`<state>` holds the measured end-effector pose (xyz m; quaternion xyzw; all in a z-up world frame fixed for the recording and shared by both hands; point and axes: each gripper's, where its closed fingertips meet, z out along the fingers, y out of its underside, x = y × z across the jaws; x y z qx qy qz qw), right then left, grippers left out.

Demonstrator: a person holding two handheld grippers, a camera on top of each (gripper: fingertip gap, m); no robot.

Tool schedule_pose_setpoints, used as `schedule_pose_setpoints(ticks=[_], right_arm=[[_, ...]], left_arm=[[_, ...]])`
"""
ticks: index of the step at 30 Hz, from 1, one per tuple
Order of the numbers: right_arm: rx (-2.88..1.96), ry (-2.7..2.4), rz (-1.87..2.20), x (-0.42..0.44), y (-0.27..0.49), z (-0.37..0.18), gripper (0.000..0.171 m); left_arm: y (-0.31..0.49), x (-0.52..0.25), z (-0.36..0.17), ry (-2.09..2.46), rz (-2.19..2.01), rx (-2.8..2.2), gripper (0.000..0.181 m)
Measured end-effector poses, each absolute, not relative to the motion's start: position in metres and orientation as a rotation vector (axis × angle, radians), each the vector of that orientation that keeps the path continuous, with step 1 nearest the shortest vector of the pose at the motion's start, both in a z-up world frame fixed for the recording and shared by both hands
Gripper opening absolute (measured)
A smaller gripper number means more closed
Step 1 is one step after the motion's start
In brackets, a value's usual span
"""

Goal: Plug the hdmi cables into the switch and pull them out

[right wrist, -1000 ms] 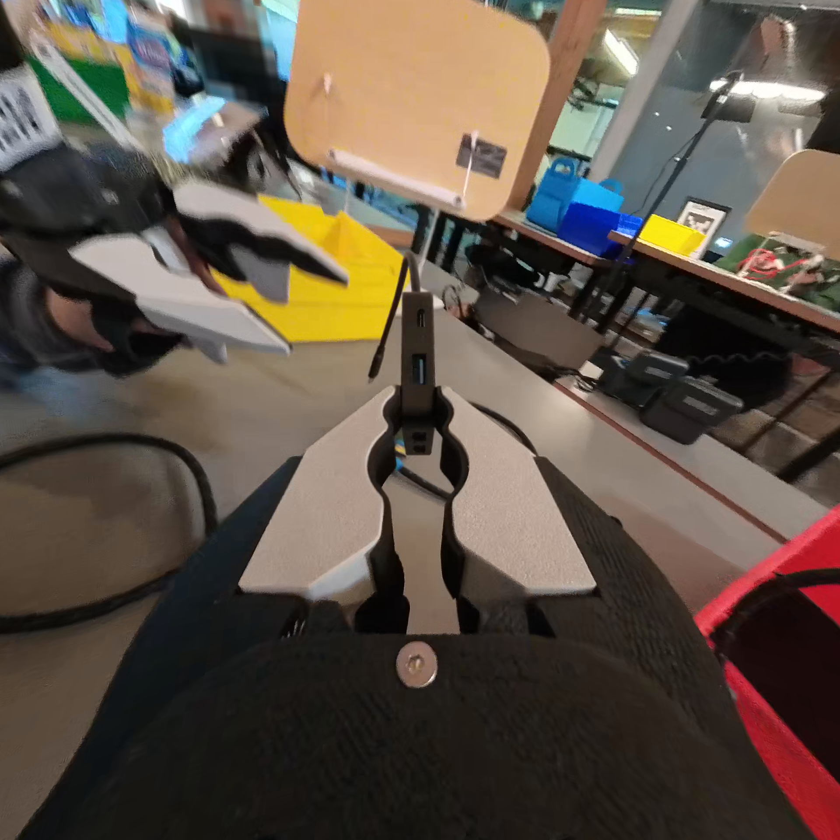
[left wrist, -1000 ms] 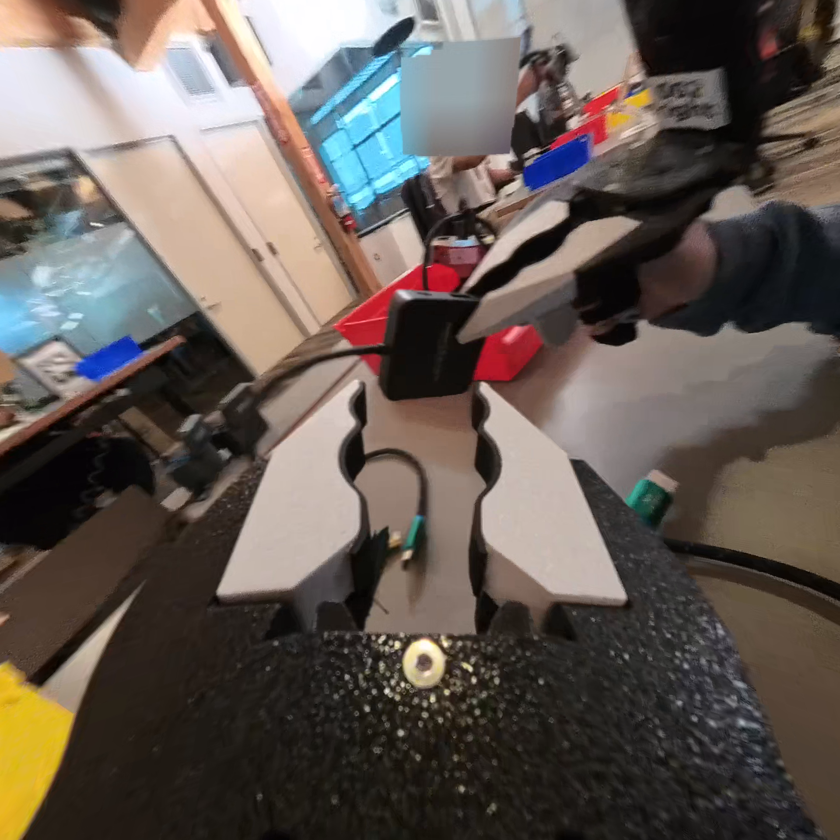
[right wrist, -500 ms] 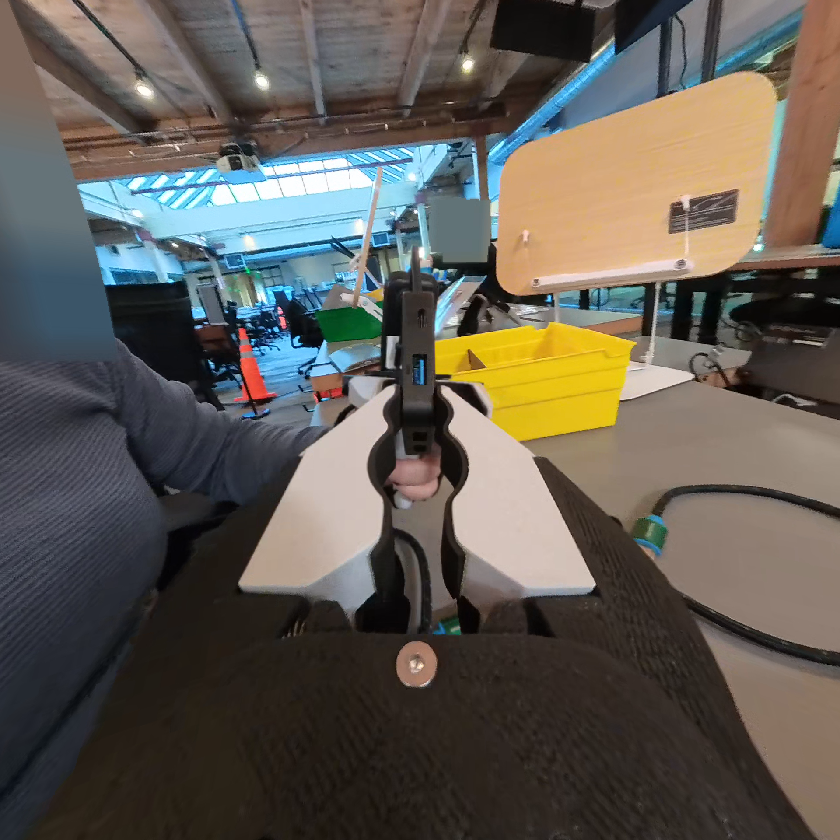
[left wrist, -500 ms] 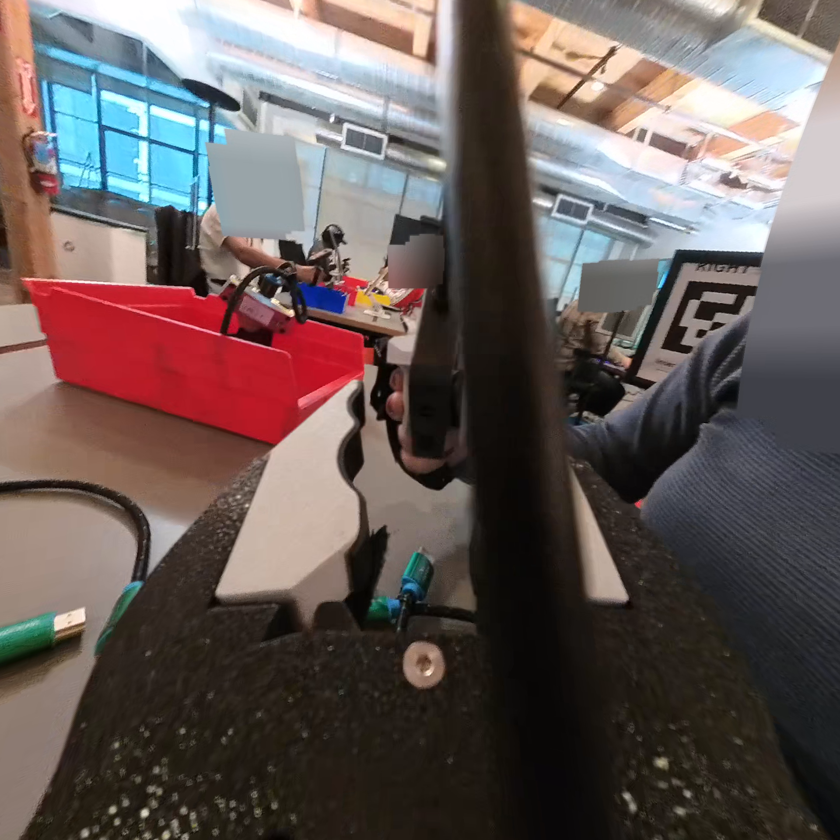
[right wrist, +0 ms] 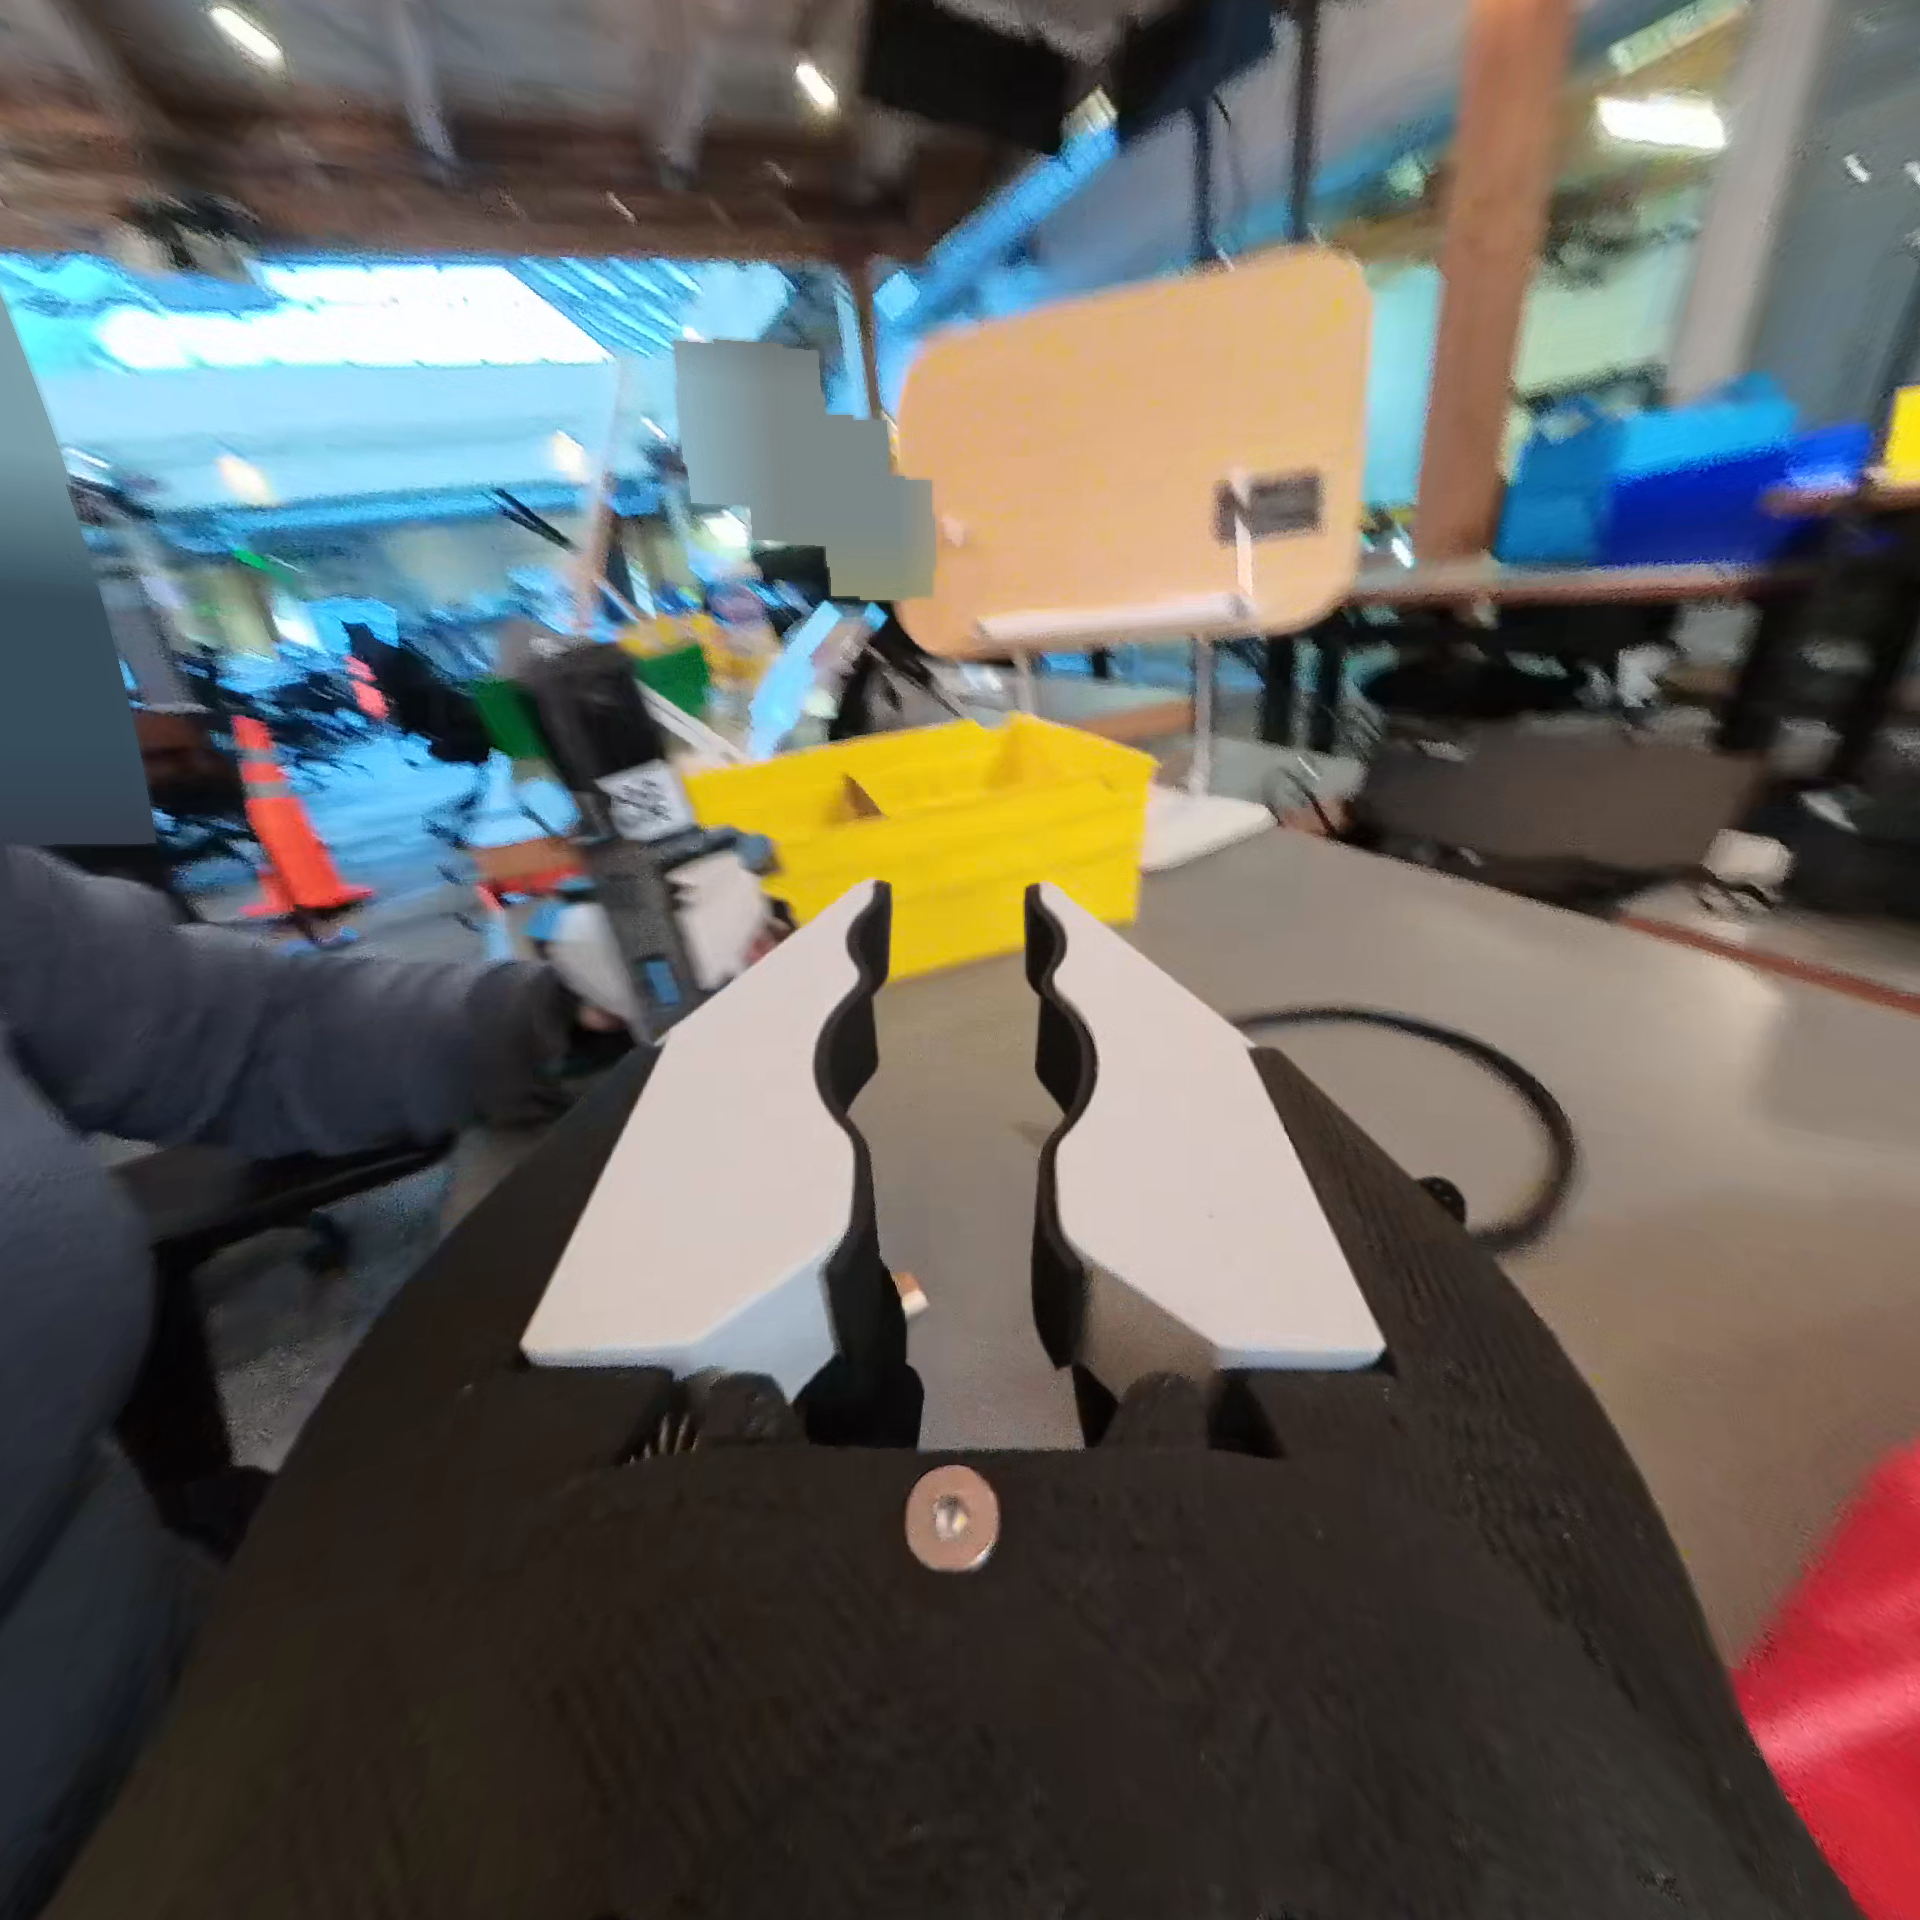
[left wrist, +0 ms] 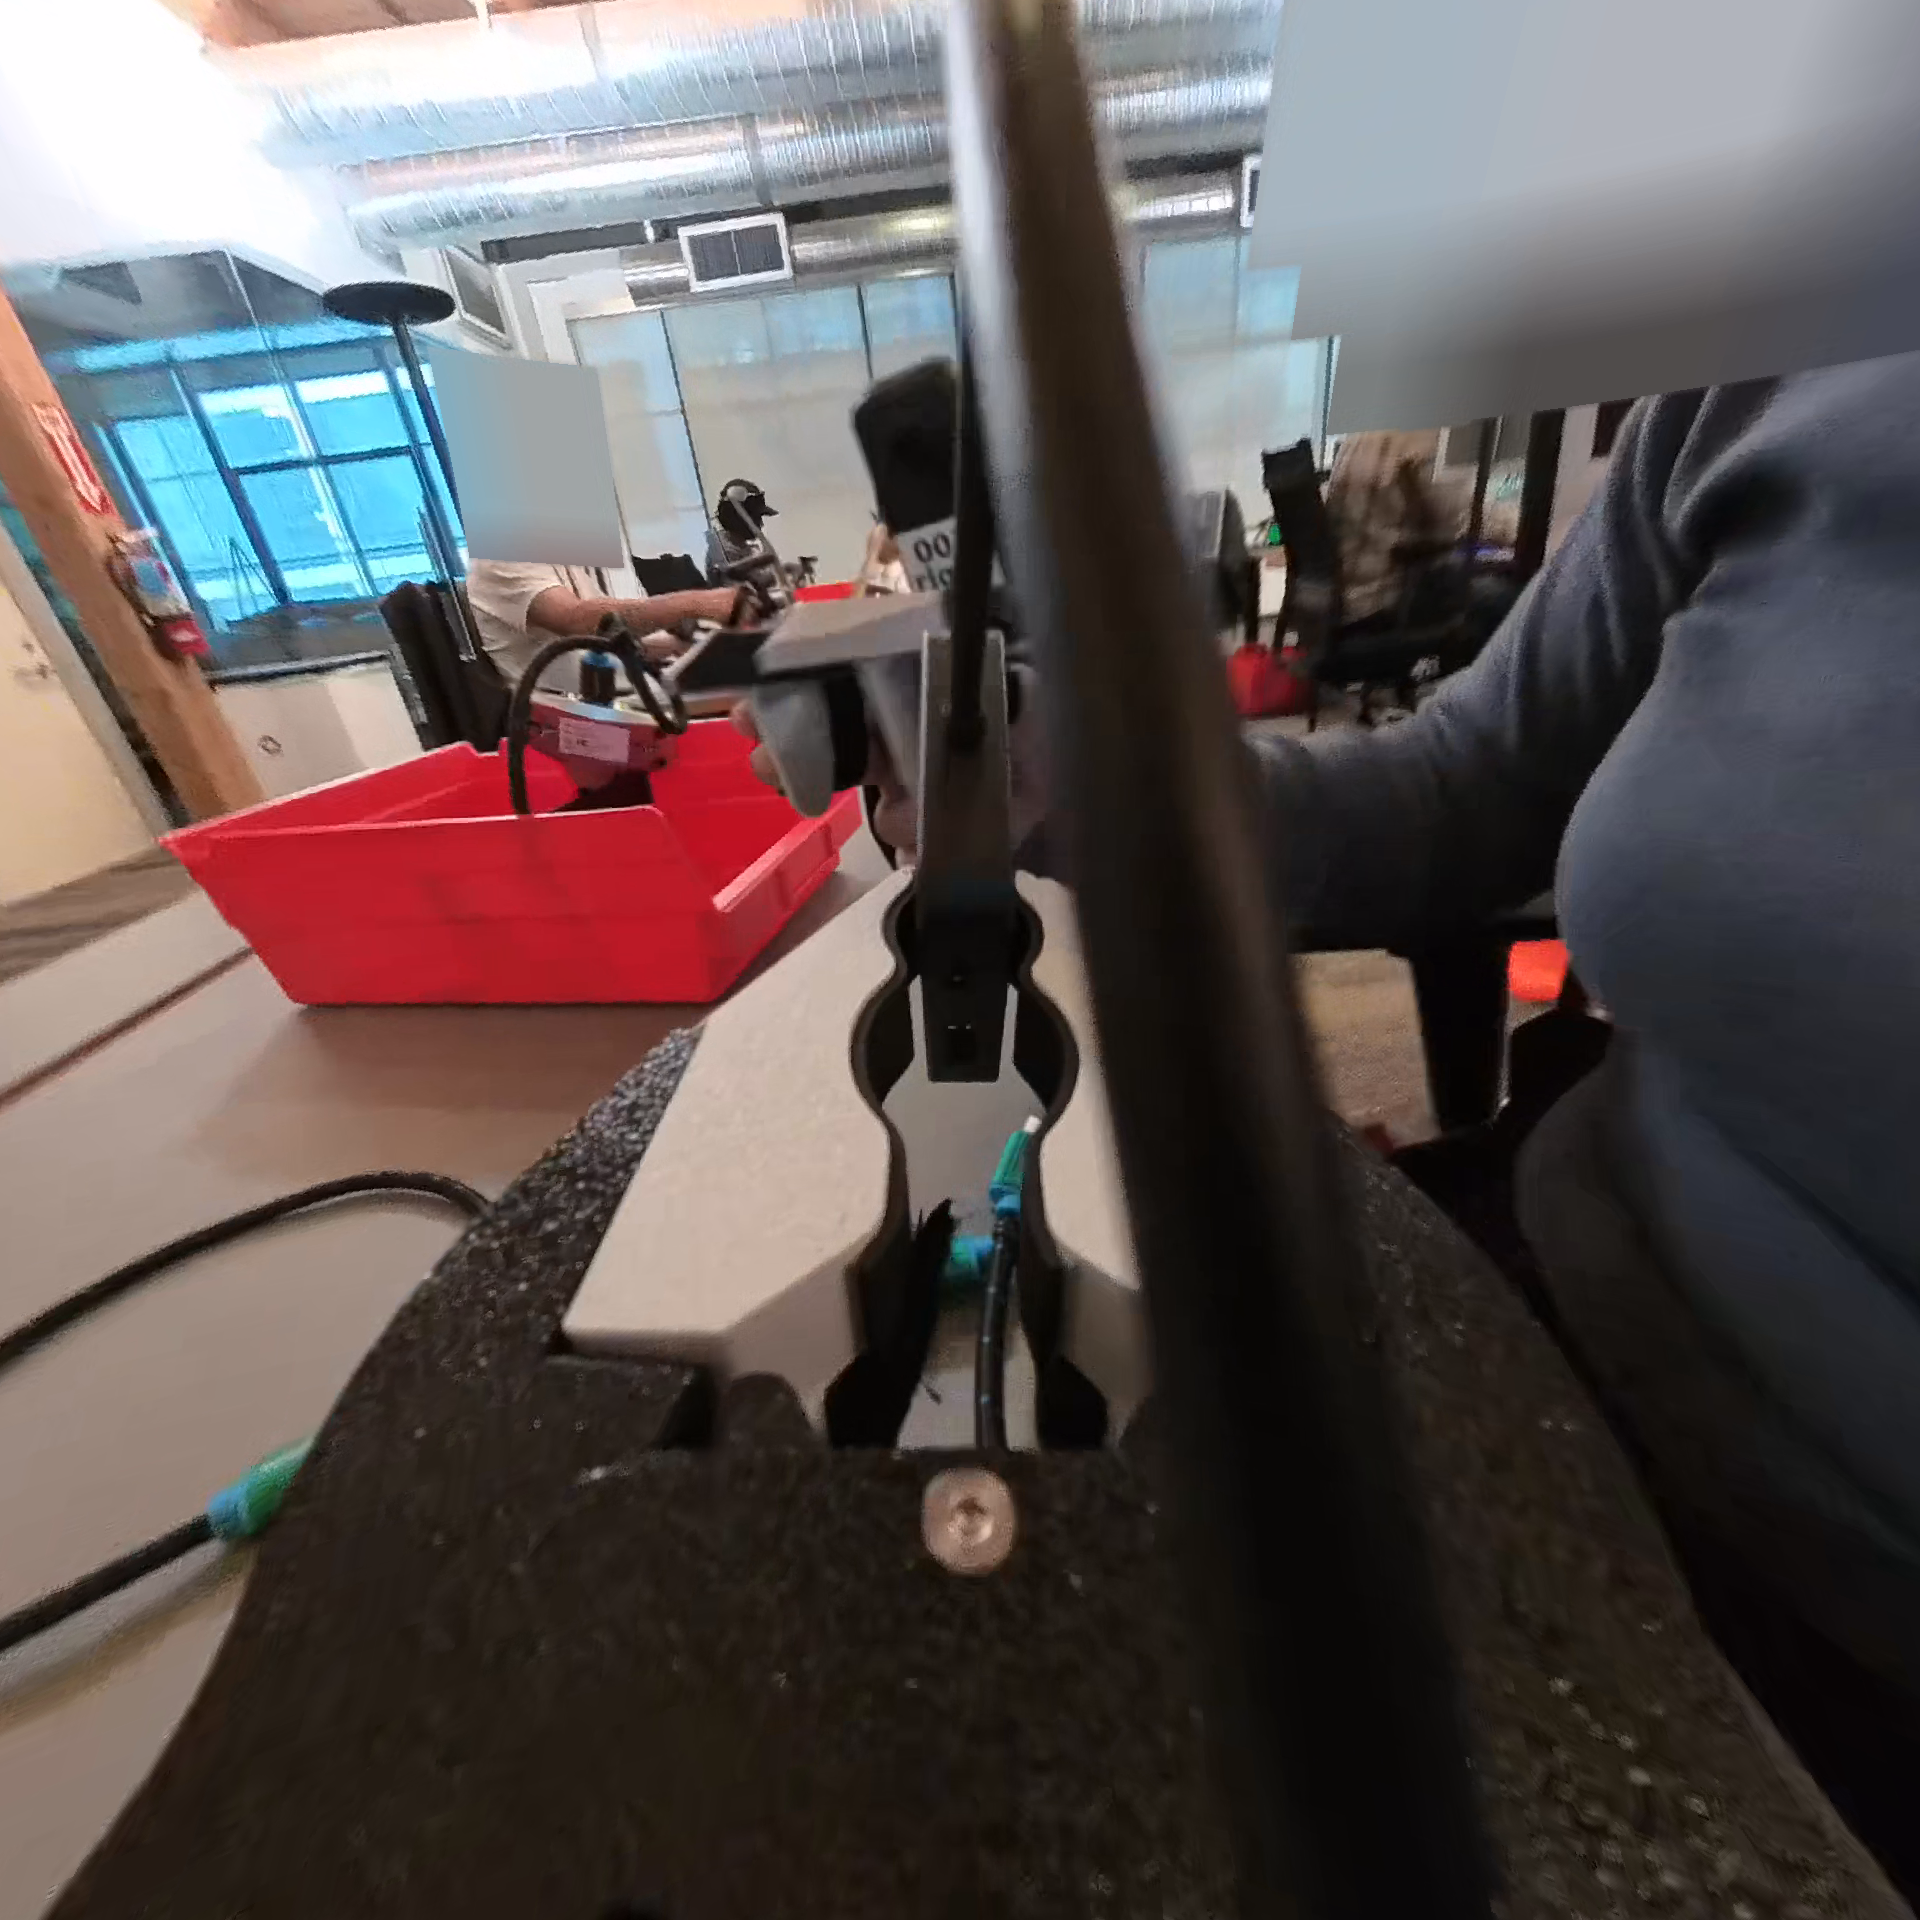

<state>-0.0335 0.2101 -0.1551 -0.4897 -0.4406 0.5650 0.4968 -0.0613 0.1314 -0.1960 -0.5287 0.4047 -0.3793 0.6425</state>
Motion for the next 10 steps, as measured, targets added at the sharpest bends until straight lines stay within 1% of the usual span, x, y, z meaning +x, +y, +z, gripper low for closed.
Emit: schedule_pose_setpoints(ticks=[1, 6, 10], right_arm=[[-1.261, -1.073, 1.313, -0.037, 0.219, -0.162, 0.024], [-1.632, -1.268, 1.085, -0.090, 0.250, -0.205, 0.025], [-1.899, -1.594, 0.785, -0.135, 0.274, -0.260, 0.030]], left_arm=[[0.129, -0.058, -0.198, 0.951, -0.836, -1.196, 0.011], [0.124, -0.042, -0.218, 1.079, -0.746, -1.227, 0.010], [0.125, -0.043, -0.219, 1.079, -0.738, -1.235, 0.010]])
